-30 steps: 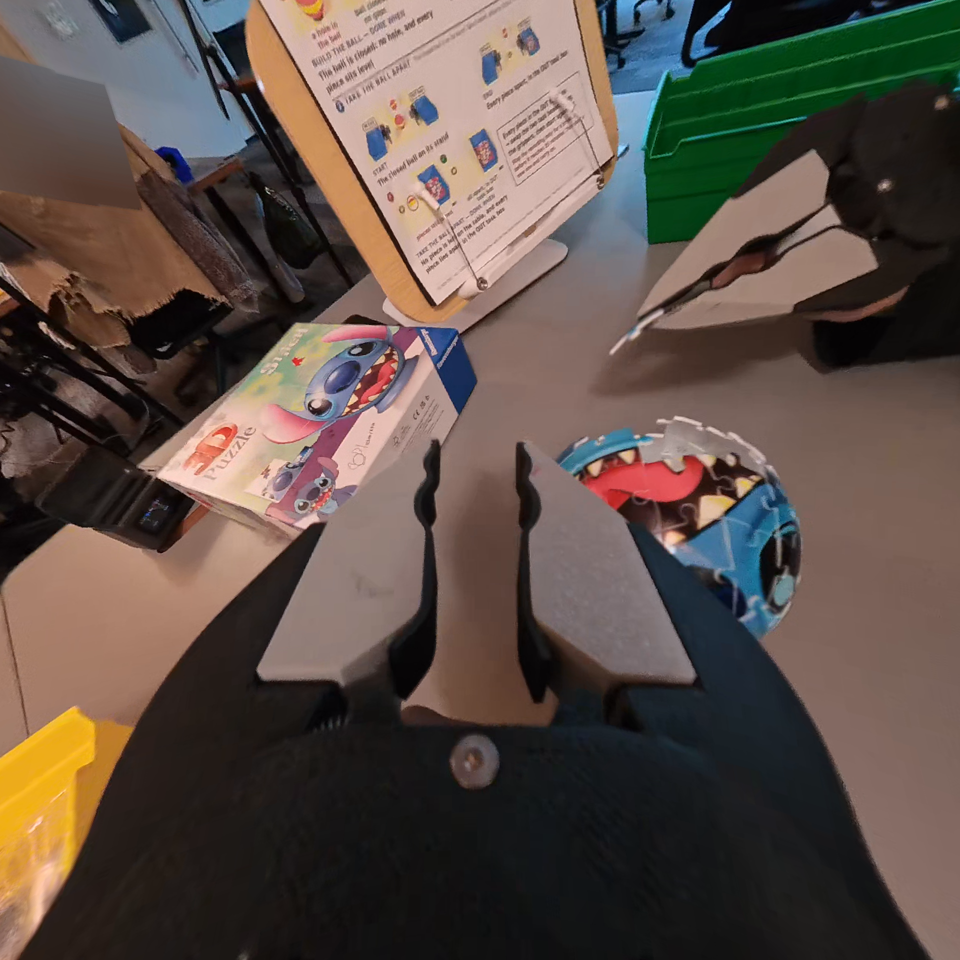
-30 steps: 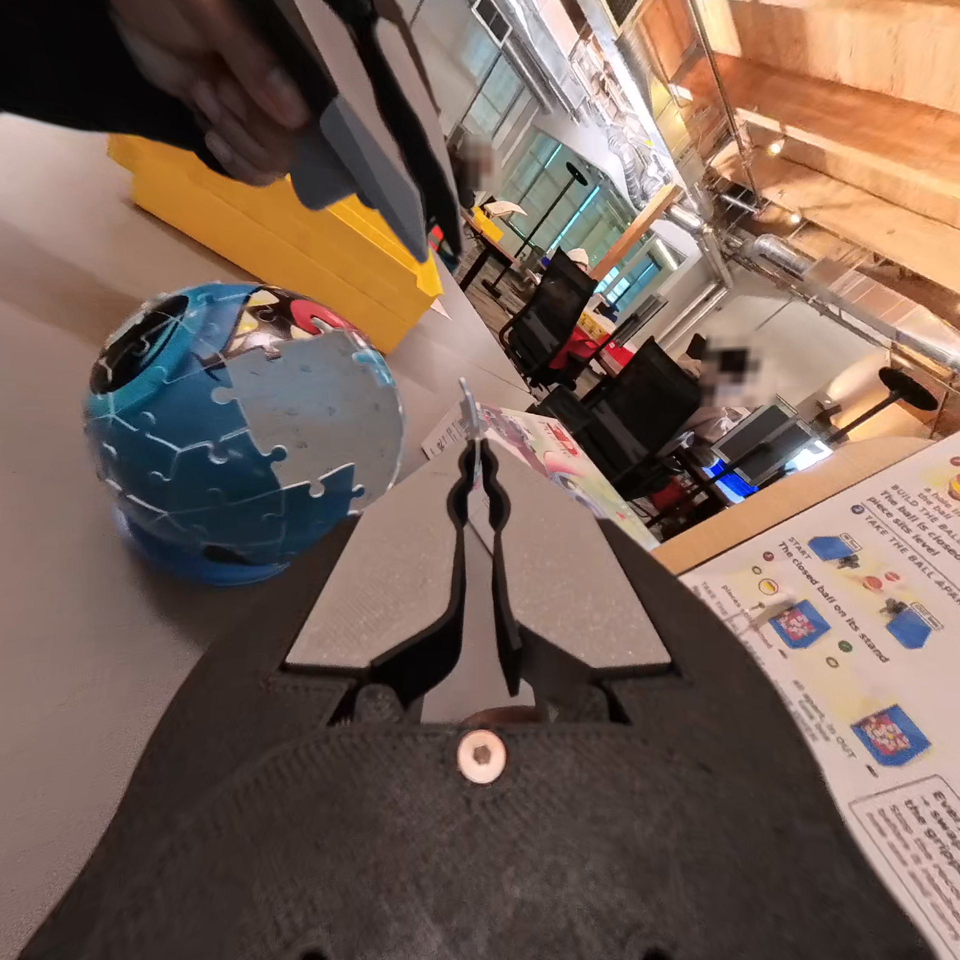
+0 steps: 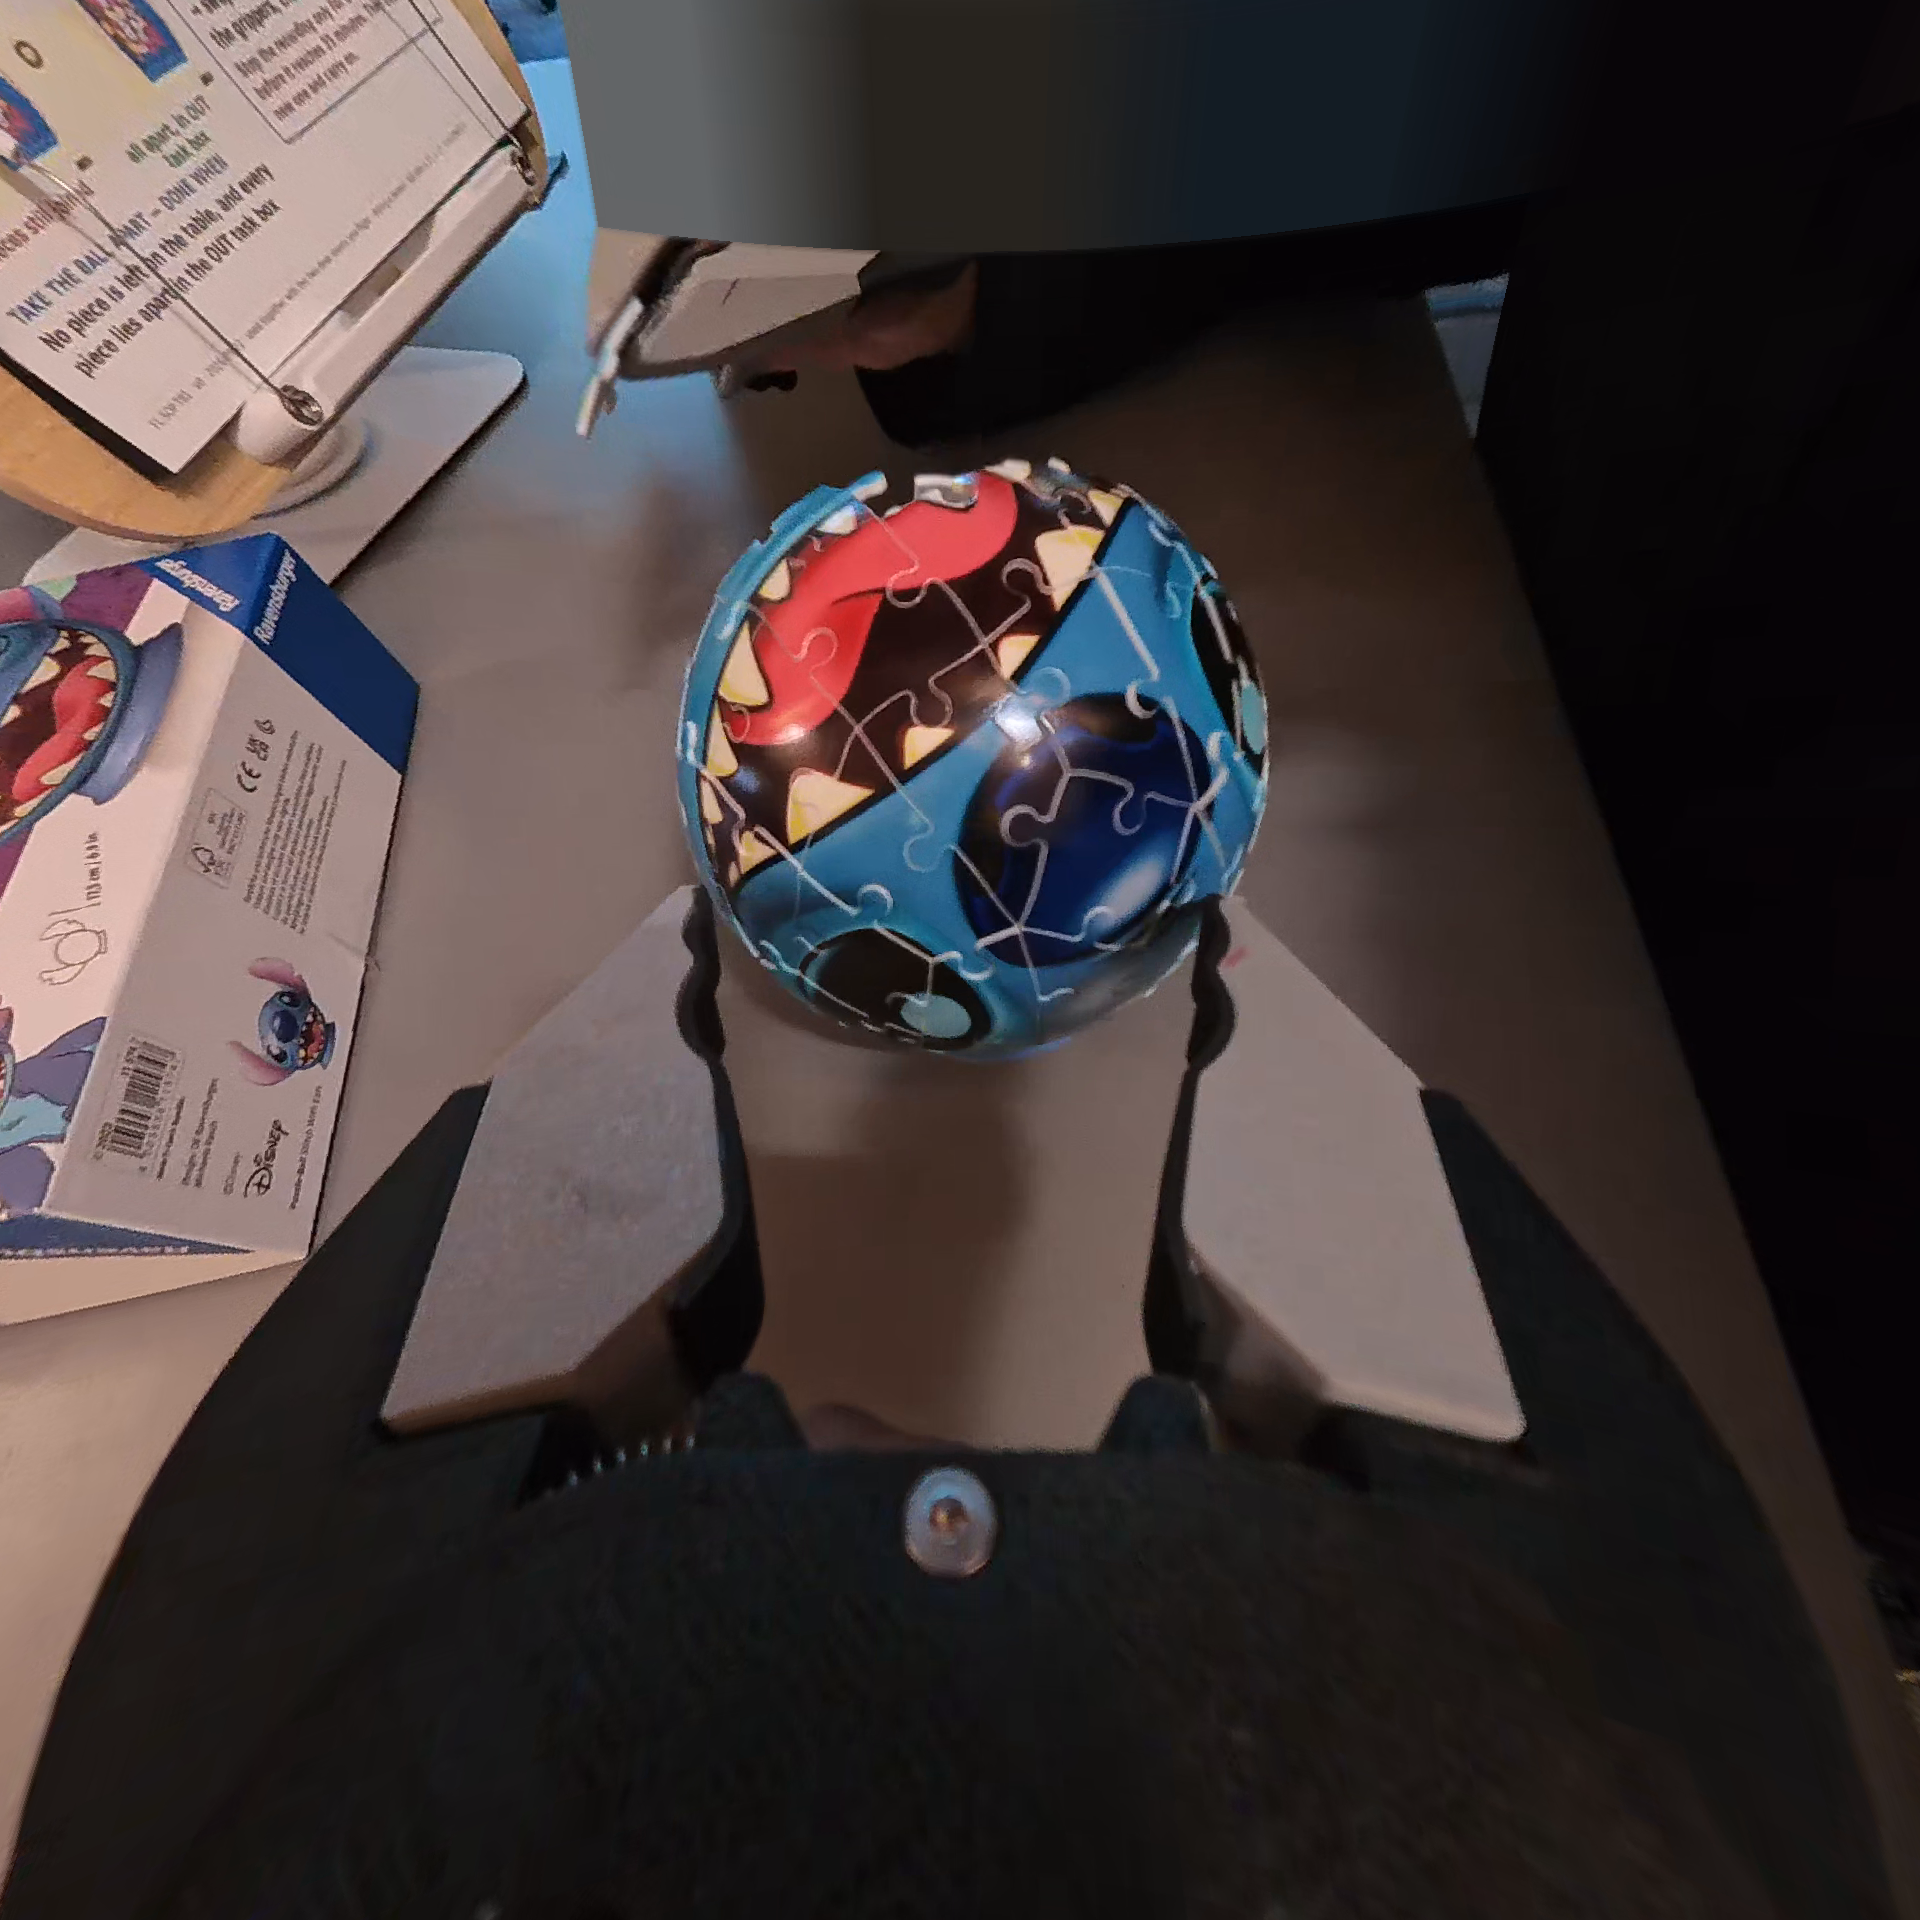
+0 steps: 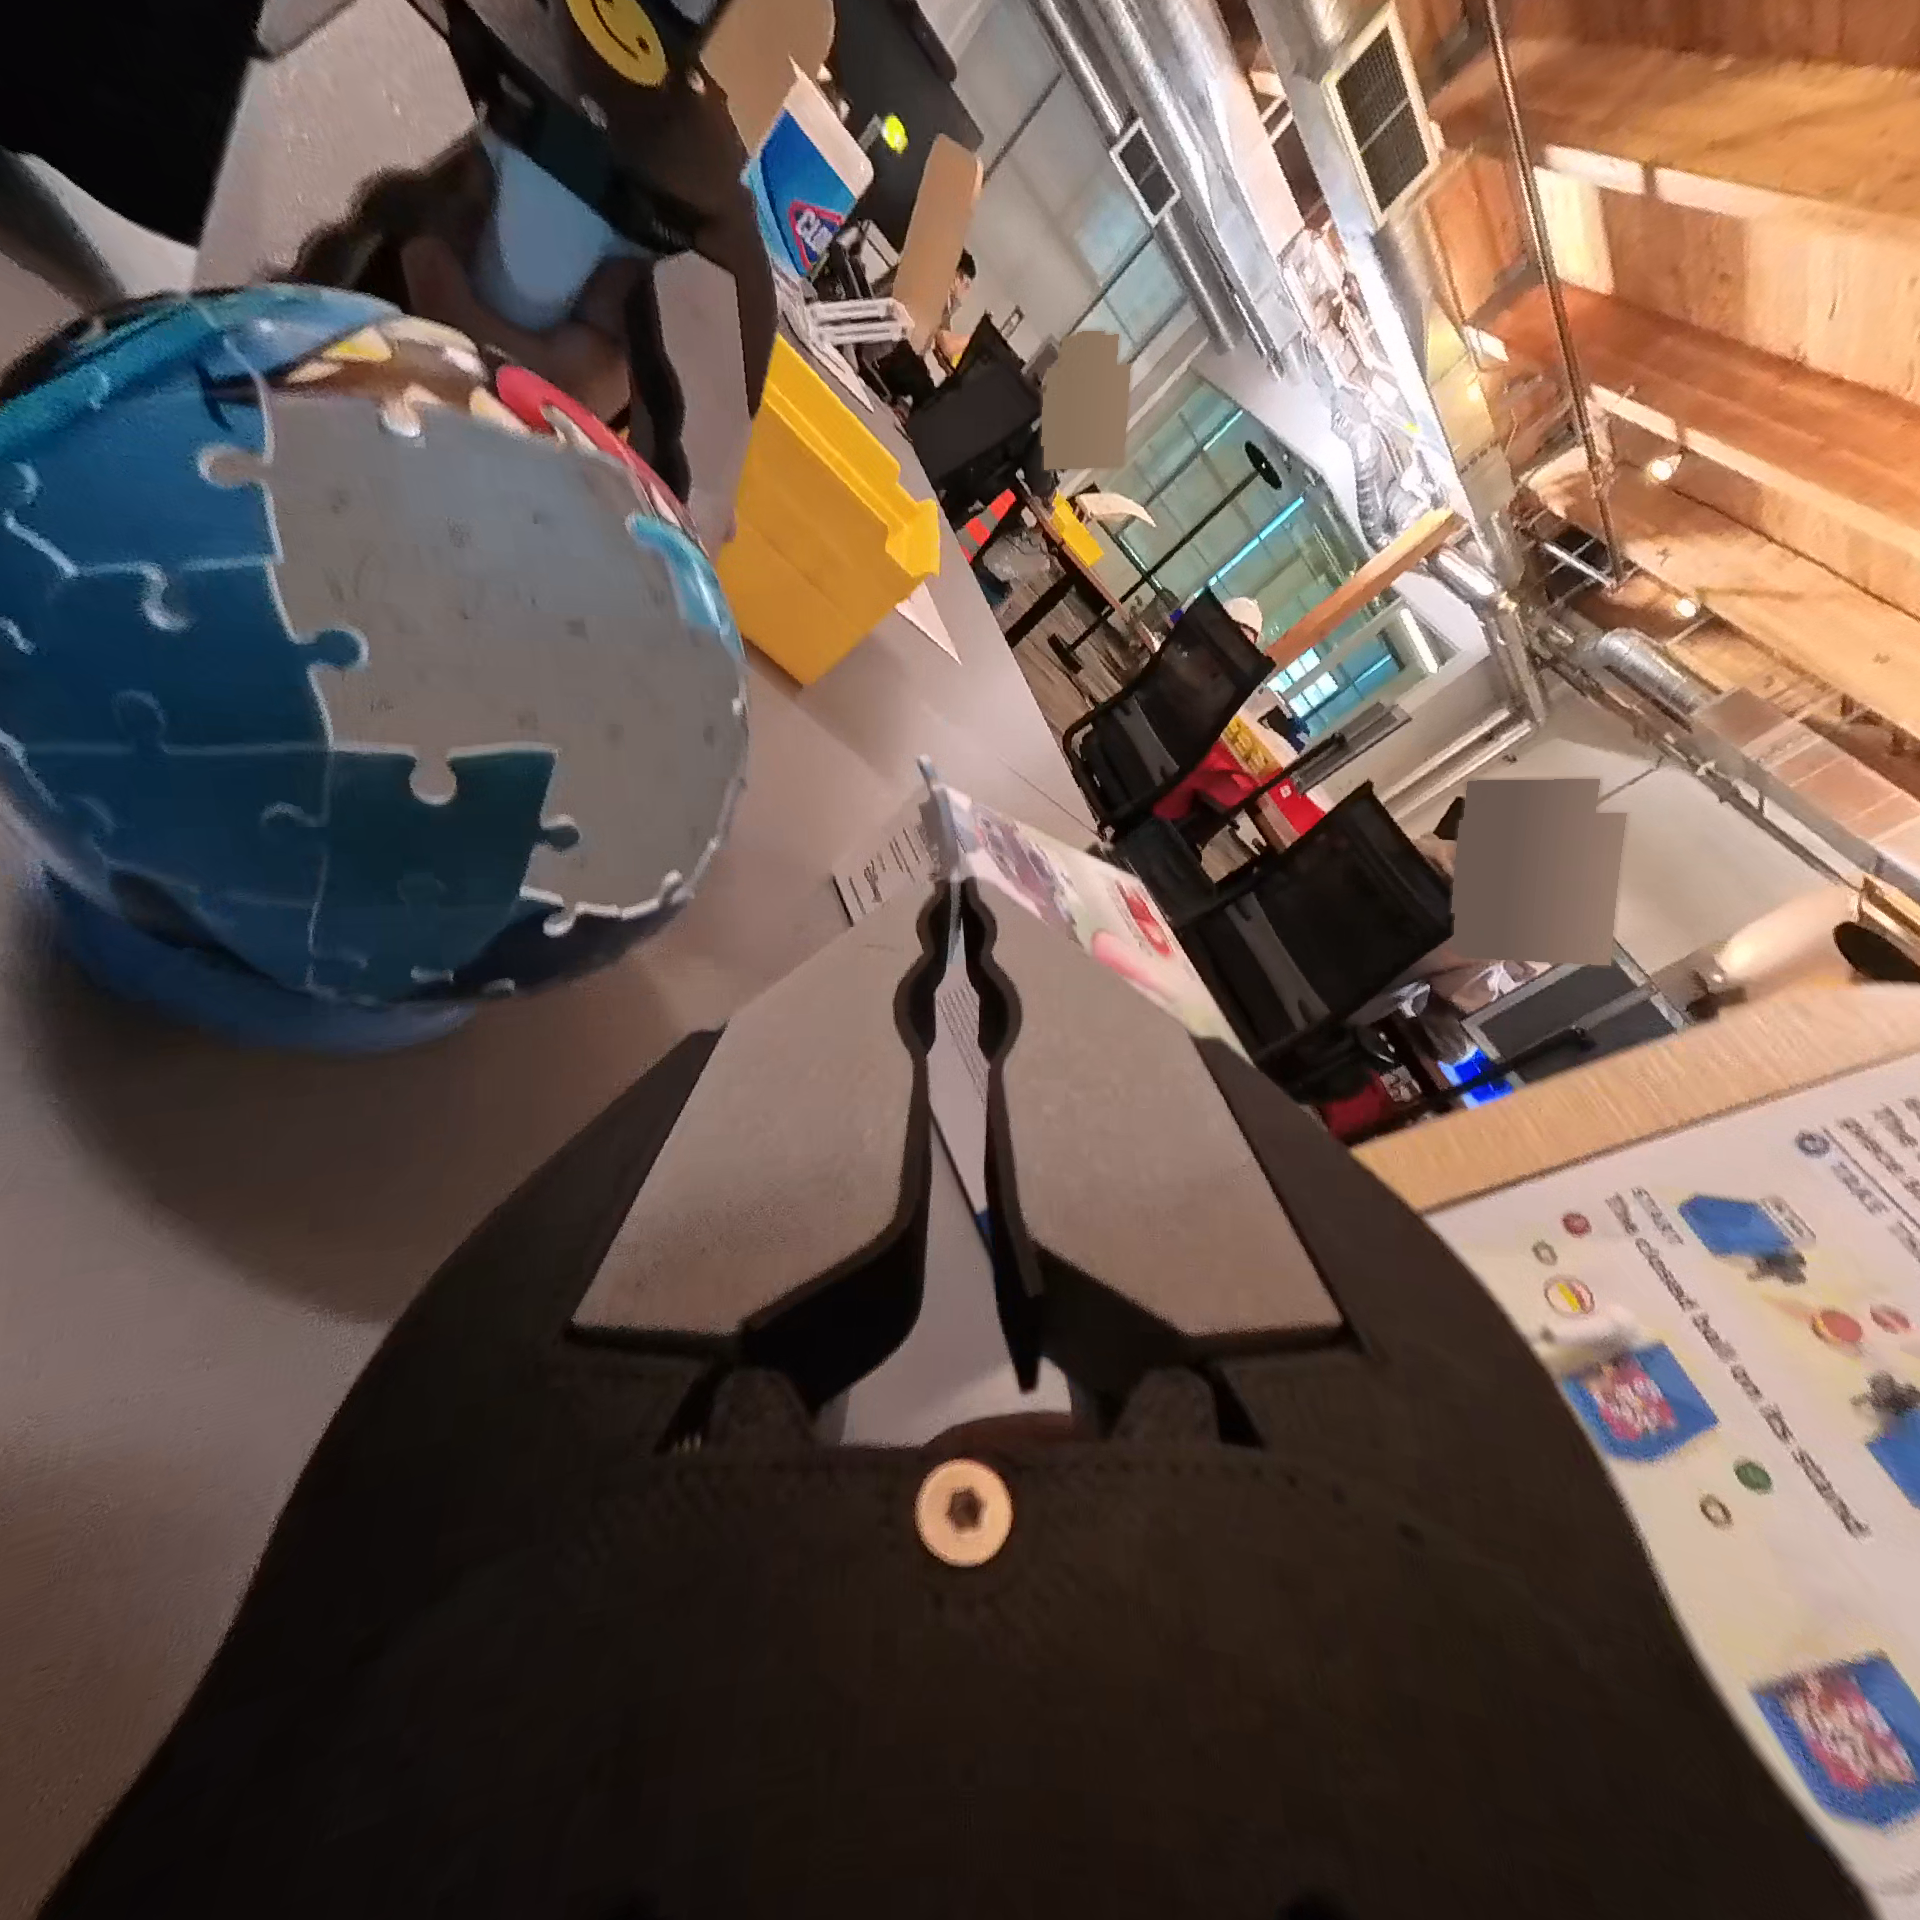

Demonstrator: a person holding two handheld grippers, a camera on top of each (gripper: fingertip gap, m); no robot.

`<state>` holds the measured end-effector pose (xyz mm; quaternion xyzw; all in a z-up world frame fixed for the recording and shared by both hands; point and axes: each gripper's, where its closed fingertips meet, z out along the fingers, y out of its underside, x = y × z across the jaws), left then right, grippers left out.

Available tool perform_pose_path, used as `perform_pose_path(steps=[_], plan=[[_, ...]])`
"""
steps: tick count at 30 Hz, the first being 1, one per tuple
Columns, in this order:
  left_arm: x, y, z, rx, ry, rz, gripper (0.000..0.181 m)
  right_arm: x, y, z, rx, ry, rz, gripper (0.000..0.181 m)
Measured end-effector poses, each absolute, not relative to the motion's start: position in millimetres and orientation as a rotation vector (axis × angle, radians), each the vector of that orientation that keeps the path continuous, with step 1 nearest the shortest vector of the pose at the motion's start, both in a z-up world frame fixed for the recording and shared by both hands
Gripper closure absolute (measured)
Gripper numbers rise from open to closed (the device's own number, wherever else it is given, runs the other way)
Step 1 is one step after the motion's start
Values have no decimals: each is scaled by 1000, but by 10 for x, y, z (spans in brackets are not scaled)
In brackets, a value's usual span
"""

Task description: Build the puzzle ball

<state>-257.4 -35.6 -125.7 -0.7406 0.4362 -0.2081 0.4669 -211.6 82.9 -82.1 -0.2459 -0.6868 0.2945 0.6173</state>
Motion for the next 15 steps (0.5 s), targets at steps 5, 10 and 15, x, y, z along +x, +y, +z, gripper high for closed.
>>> perform_pose_path(steps=[5,10,15], plan=[[-2558,-290,-1221,-1767,1039,-520,82,-1979,911,-945,-668,-1570,676,181],[-2513,-296,-1271,-1749,1038,-561,81,-1967,891,-1011,-719,-1534,647,181],[-2504,-316,-1469,-1804,1112,-459,79,-1926,941,-1249,-686,-1609,499,181]])
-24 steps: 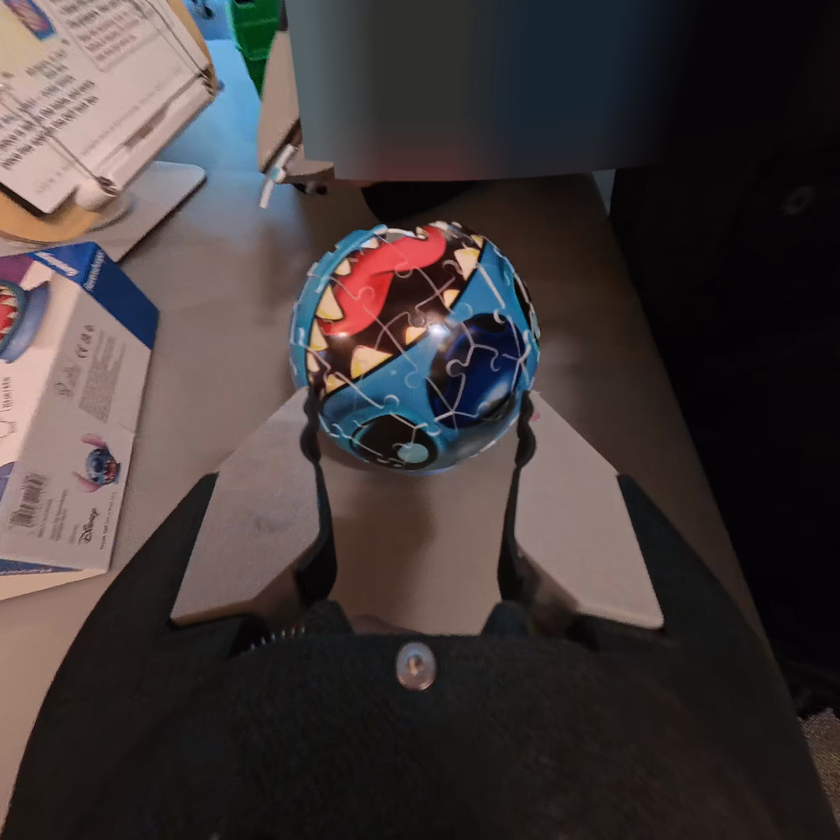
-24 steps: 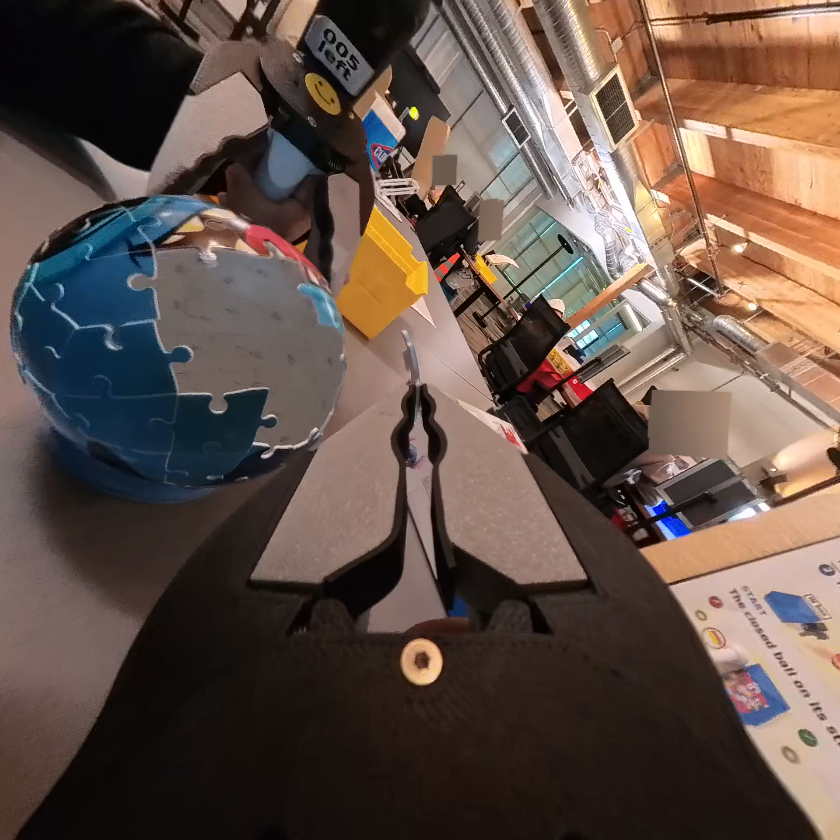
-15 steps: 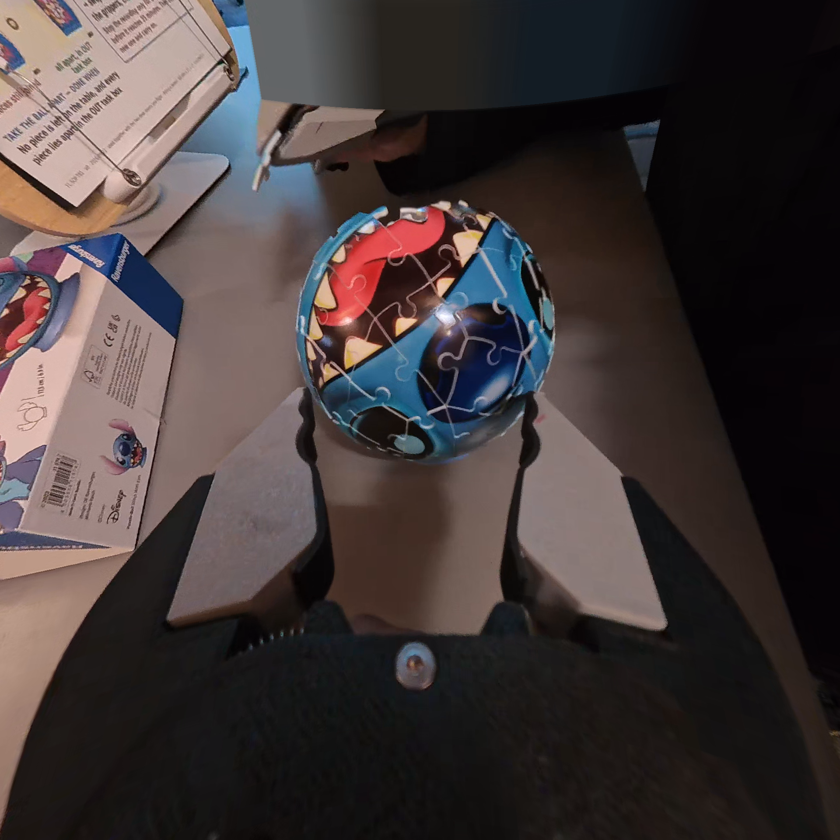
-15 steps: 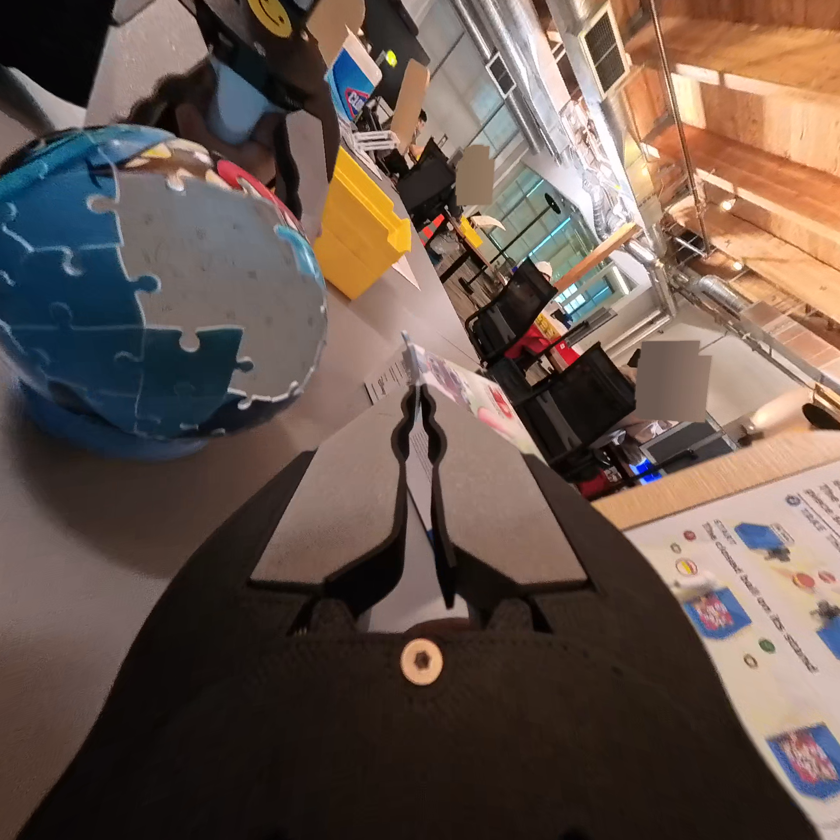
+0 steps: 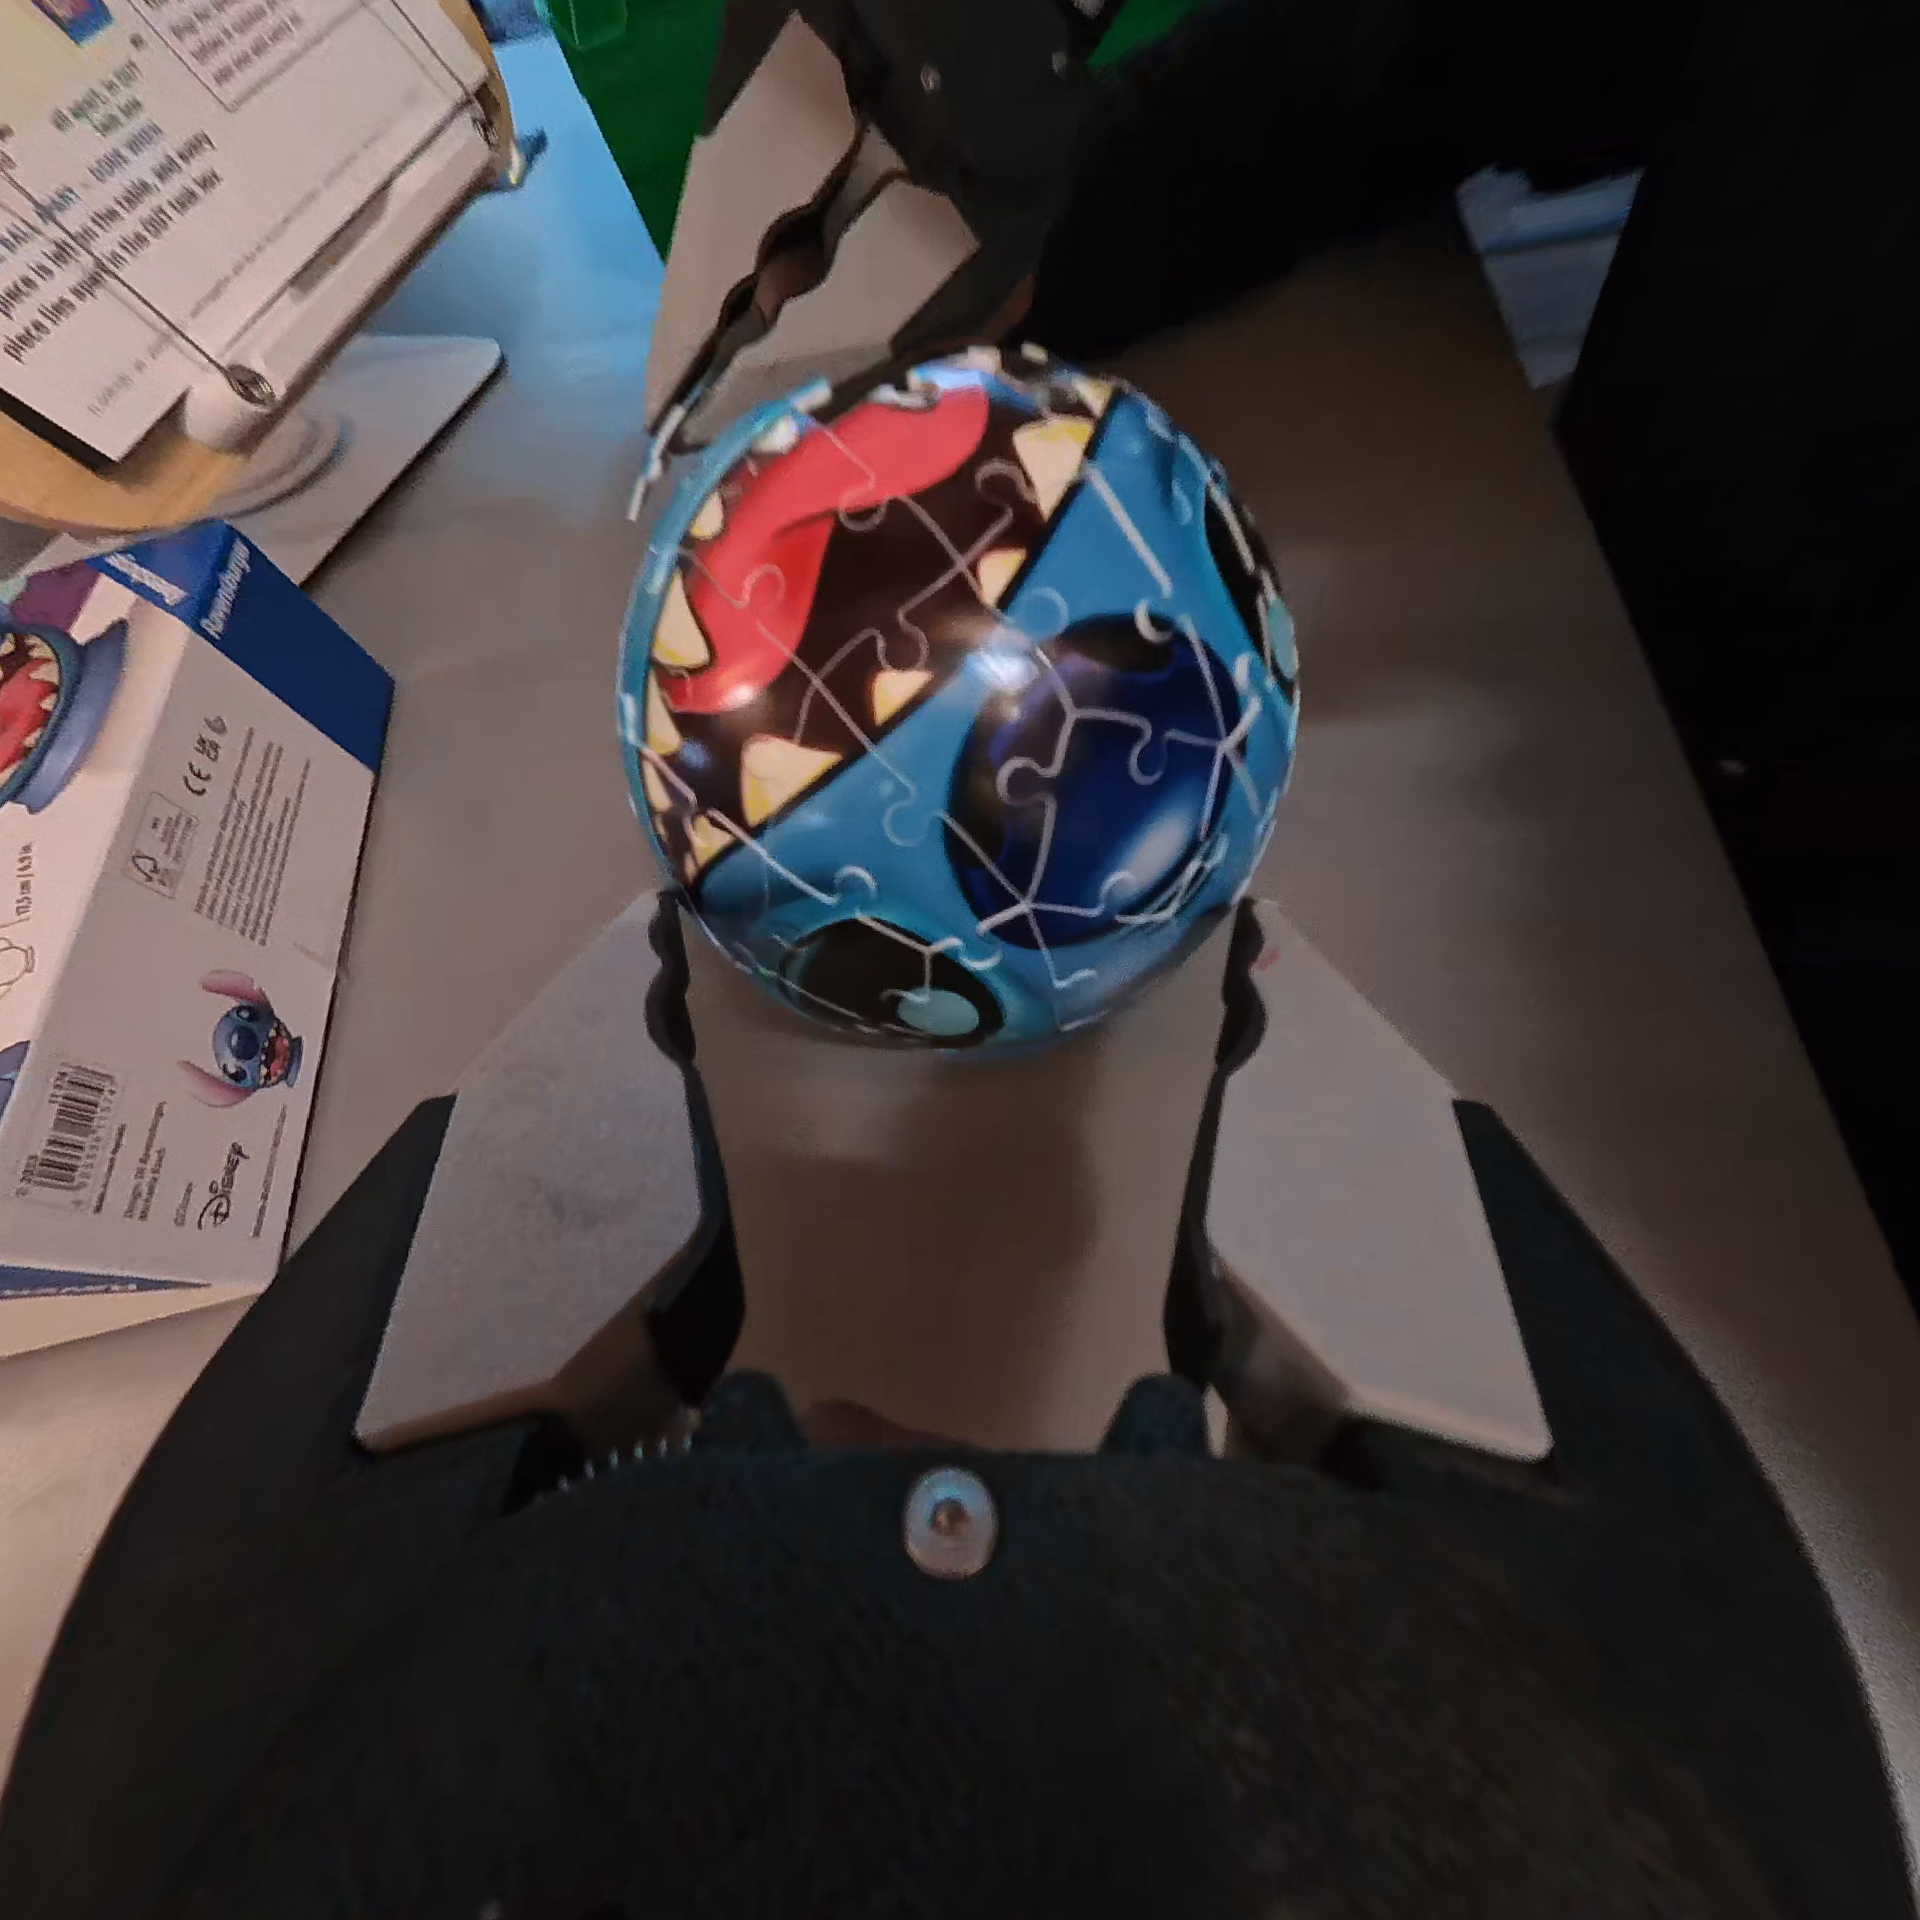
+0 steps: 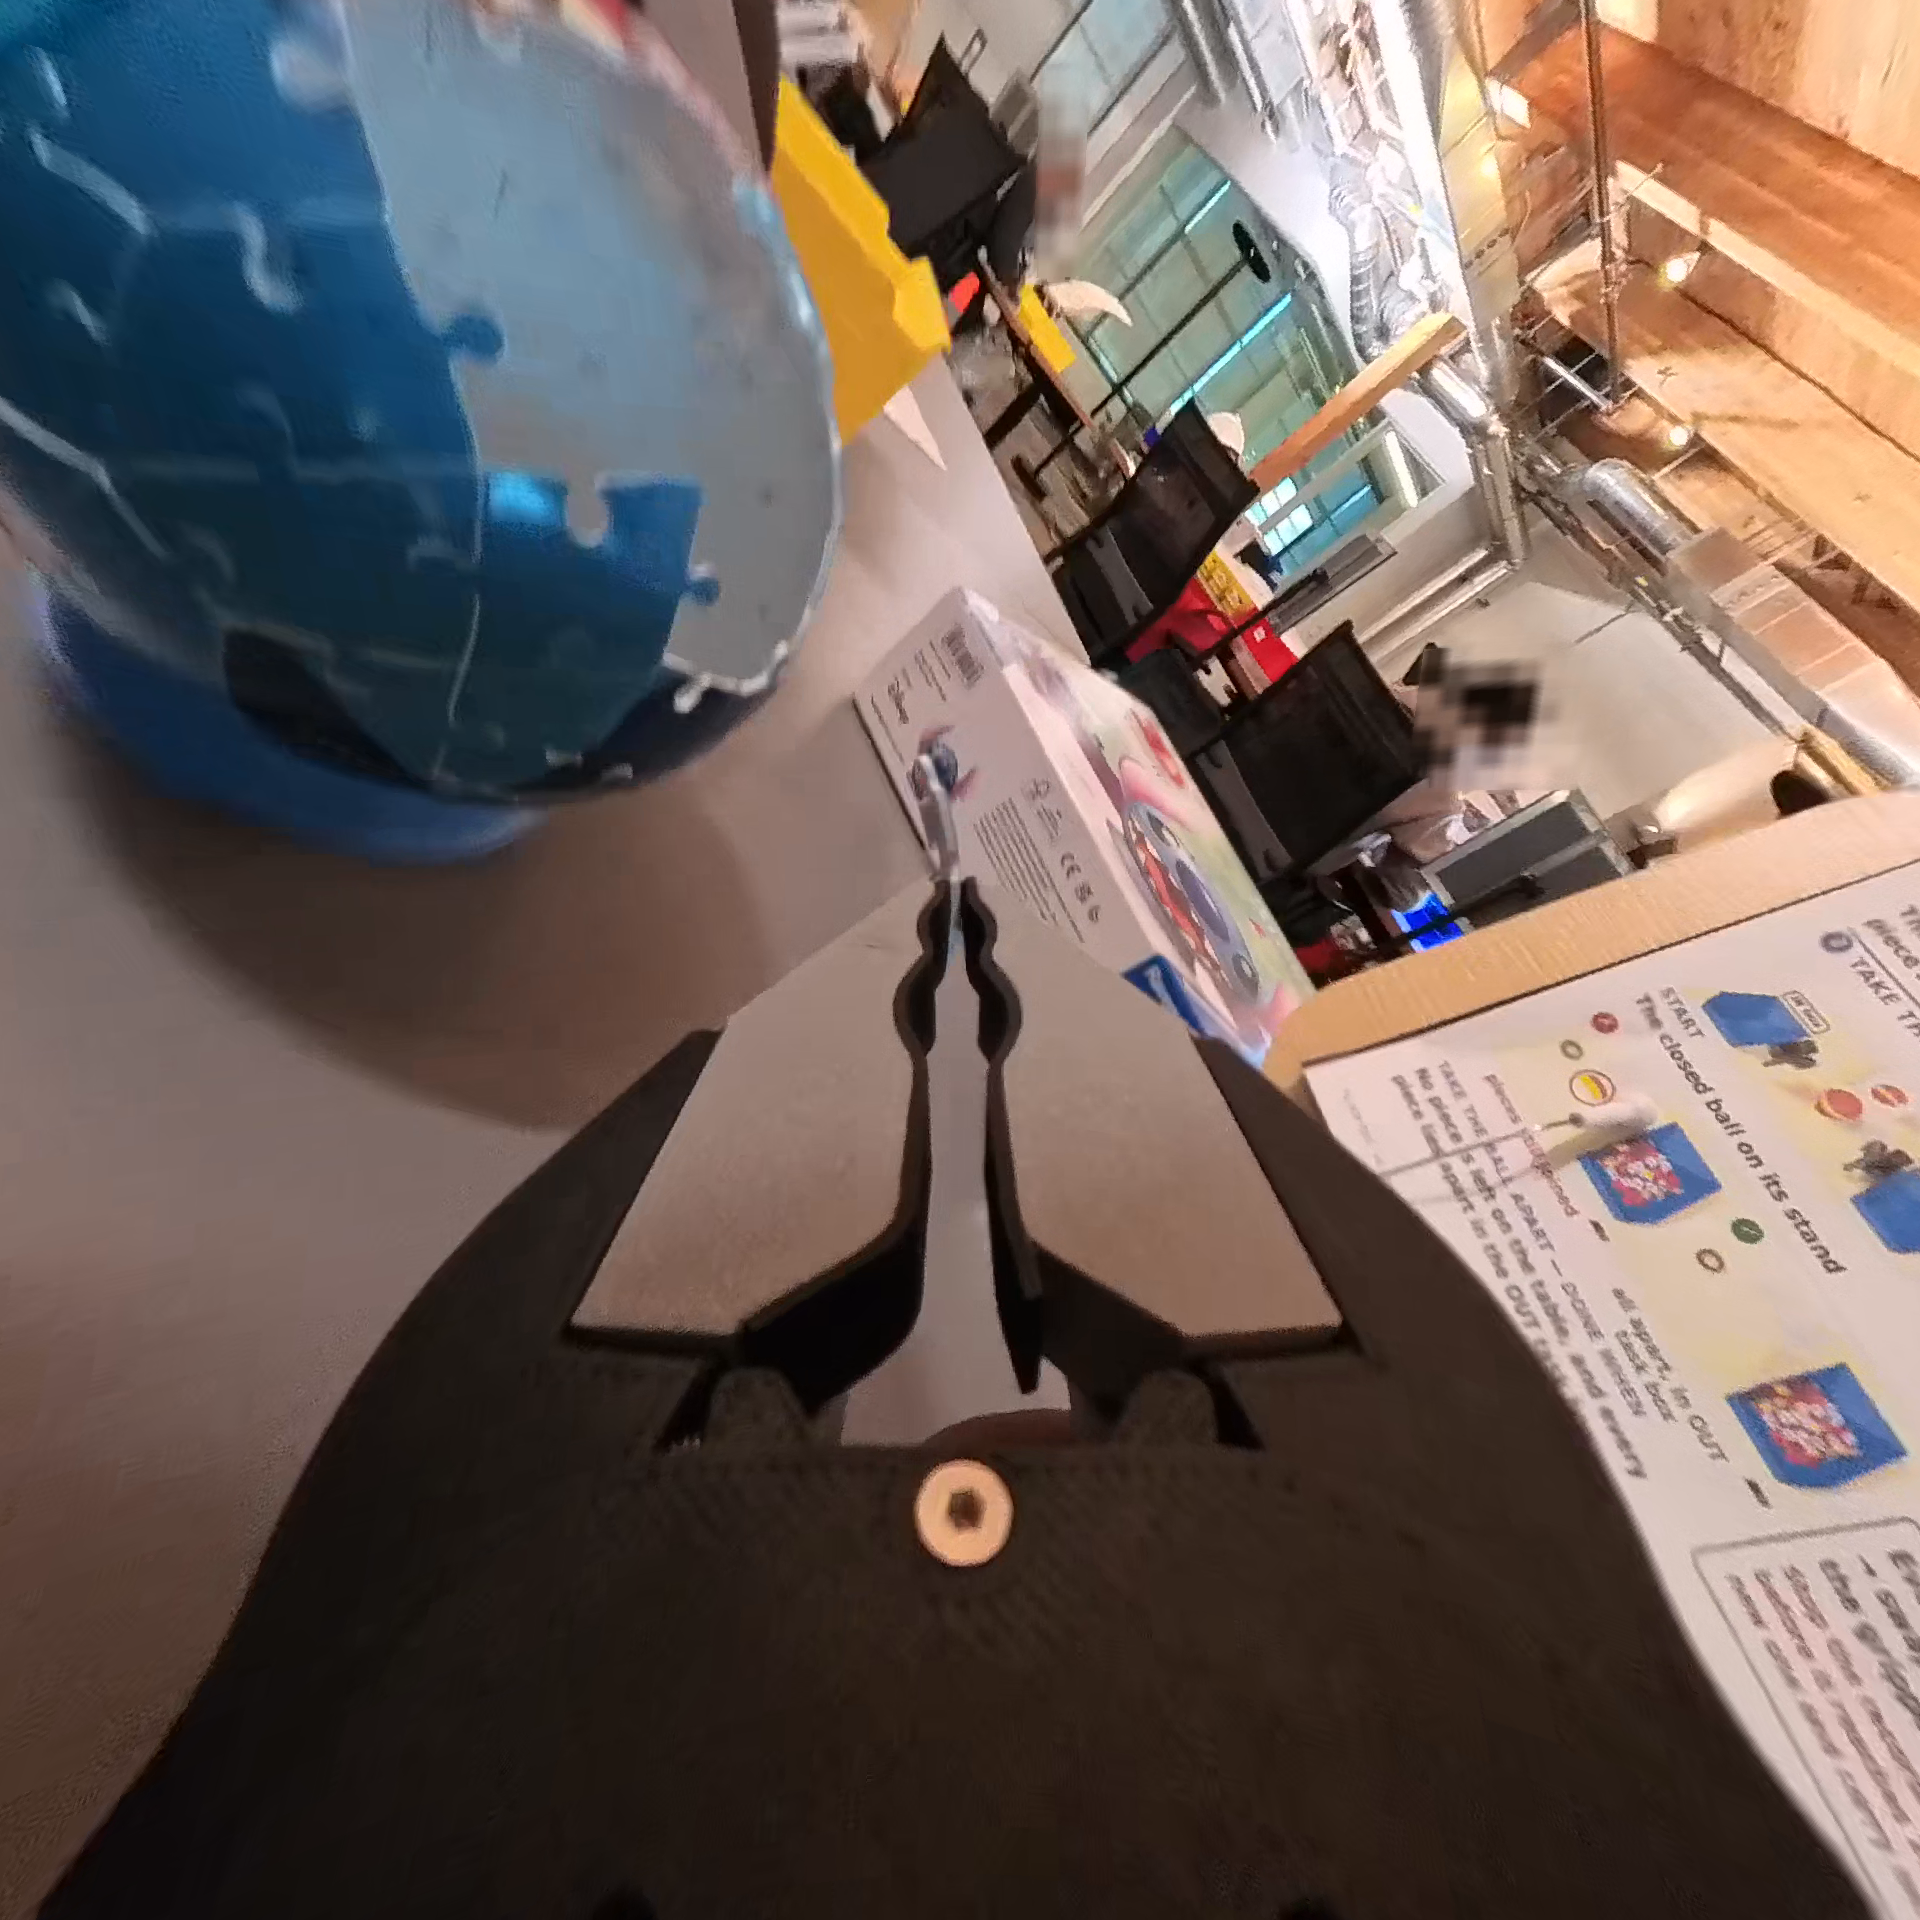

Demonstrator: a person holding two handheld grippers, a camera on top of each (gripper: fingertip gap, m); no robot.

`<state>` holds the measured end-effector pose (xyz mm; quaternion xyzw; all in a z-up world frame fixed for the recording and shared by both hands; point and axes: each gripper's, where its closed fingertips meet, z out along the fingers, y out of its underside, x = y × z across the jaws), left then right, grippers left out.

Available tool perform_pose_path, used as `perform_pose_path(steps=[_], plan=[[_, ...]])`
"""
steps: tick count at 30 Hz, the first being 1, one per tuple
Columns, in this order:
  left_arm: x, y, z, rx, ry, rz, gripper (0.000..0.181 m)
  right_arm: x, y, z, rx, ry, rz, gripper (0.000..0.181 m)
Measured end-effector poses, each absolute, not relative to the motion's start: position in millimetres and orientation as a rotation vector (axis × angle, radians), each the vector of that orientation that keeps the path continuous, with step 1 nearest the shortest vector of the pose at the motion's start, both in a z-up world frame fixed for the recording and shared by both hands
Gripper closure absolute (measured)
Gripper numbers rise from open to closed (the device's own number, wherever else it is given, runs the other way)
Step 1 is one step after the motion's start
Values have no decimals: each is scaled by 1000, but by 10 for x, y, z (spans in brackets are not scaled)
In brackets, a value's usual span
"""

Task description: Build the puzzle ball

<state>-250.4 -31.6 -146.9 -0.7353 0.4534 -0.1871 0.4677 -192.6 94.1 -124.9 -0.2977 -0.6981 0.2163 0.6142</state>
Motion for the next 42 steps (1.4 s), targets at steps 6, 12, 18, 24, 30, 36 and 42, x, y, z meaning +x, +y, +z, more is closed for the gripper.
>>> perform_pose_path(steps=[6,12,18,24,30,36,42], plan=[[-2550,-330,-1390,-1798,1077,-491,81,-1892,1075,-1391,-716,-1636,429,181],[-2493,-291,-1143,-1733,1008,-561,77,-1936,964,-1347,-700,-1627,476,181],[-2389,-276,-1062,-1727,1029,-528,72,-2024,983,-1253,-827,-1537,586,181],[-2362,-248,-1128,-1792,1064,-509,76,-2074,885,-1392,-820,-1604,553,181],[-2399,-267,-1325,-1838,1094,-469,71,-2082,913,-1416,-838,-1611,567,181],[-2471,-318,-1495,-1874,1041,-426,74,-2074,923,-1401,-846,-1606,584,181],[-2506,-240,-951,-1878,774,-571,82,-2081,884,-1426,-826,-1627,584,181]])
